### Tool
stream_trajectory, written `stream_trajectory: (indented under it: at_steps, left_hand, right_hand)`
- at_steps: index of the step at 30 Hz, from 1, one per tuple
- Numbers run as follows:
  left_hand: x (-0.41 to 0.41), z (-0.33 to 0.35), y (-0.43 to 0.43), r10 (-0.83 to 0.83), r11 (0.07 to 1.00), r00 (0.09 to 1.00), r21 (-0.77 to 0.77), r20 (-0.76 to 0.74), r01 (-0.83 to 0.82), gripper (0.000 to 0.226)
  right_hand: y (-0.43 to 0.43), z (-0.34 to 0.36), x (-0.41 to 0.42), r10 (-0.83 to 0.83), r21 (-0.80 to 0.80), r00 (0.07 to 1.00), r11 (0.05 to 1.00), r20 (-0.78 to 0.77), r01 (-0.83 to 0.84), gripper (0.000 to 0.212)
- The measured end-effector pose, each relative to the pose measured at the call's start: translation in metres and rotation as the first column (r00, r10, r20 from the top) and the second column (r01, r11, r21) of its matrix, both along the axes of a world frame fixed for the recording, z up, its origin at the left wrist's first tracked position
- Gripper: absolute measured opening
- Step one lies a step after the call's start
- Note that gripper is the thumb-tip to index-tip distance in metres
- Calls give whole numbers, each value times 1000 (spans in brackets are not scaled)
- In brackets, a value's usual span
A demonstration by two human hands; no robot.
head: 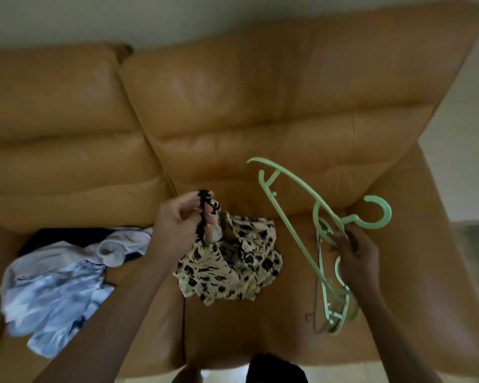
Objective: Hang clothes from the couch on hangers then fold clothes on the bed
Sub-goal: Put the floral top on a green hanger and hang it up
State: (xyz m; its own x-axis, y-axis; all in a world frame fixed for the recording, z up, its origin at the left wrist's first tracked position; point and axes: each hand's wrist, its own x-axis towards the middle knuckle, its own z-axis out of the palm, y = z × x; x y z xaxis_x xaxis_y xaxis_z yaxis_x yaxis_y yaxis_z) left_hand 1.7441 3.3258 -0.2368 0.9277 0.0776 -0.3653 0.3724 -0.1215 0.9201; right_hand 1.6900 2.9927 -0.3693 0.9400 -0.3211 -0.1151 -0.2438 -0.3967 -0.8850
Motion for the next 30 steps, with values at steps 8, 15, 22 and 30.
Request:
stream_trajectory:
  at_steps: [8, 15, 22, 30]
  left_hand:
    - [-9, 116, 40, 5, 993, 988, -118, 153, 13, 20]
    - [-13, 176, 66, -44, 996, 976, -67, 212, 60, 29]
    - [-28, 223, 75, -270, 926, 929, 334, 252, 179, 16]
    - [-35, 246, 43, -581, 534, 745, 844, 328, 45, 26]
  right_hand:
    - [41, 187, 54, 425, -165, 842, 905, 332, -392, 24]
    - [62, 260, 68, 533, -292, 703, 846, 471, -446, 13]
    - [74, 294, 66, 567, -331, 631, 823, 530, -461, 9]
    - [103, 310, 66, 546, -364, 620, 838, 563, -406, 20]
